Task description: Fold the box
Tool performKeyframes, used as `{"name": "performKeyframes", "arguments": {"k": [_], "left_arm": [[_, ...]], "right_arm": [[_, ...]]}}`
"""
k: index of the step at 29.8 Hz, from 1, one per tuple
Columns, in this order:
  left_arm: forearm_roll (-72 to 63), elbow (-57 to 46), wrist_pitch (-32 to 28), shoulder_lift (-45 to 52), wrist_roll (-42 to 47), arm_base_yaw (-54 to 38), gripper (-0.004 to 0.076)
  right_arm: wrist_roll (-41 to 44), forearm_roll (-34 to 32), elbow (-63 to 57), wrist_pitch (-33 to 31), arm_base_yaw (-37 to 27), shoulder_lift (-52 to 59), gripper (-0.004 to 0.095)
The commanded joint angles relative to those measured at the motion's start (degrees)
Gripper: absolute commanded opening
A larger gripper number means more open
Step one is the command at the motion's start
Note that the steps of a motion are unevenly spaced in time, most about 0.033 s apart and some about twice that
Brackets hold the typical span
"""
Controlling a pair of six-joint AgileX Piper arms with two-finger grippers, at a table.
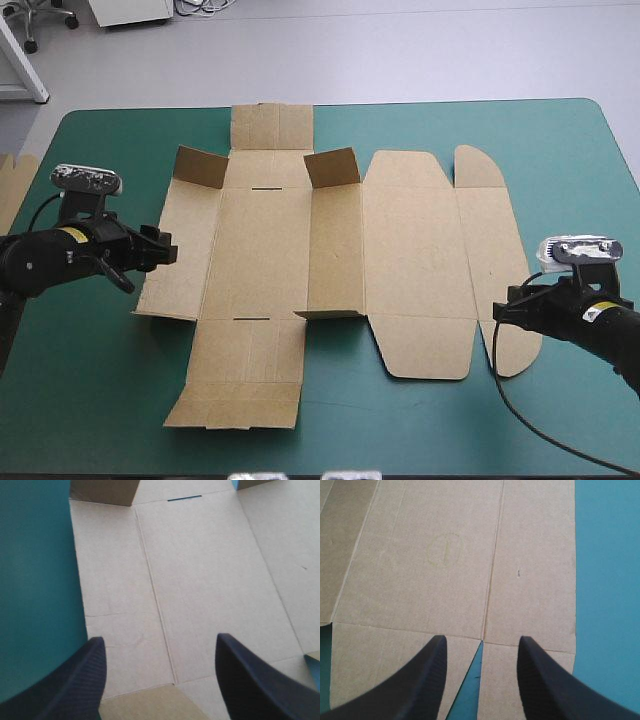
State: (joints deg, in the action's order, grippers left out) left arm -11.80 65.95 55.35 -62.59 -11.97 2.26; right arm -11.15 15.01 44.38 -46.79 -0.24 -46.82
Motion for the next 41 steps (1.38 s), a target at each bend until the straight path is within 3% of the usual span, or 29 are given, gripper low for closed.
{"name": "performKeyframes", "arguments": {"k": [1,10,20,28,33,41], "left_arm": [[2.0,4.6,-1.7,-2.7,1.5,-1.0,0.0464],[1.0,5.2,0.9,-8.7,-0.1,-15.3,0.0464],[-22.6,5.2,2.2,-16.9,-11.6,-31.5,0.0464],[-33.3,5.2,7.8,-28.4,-20.3,-32.7,0.0464],[-37.7,4.2,8.0,-32.0,-24.7,-32.7,0.0464],[-45.1,-10.1,0.7,-32.1,-33.8,-32.8,0.0464]], "right_arm": [[-0.5,1.5,3.6,3.3,-0.4,-1.2,0.0438],[-1.1,1.7,11.0,-0.2,-0.4,-6.1,0.0438],[-4.8,10.9,13.5,-2.4,-0.4,-10.3,0.0438],[-6.3,10.7,13.5,-2.3,-0.4,-10.3,0.0438],[-7.0,10.7,13.5,-2.3,-0.4,-10.3,0.0438],[-6.4,10.5,13.5,-2.8,-0.4,-10.3,0.0438]]}}
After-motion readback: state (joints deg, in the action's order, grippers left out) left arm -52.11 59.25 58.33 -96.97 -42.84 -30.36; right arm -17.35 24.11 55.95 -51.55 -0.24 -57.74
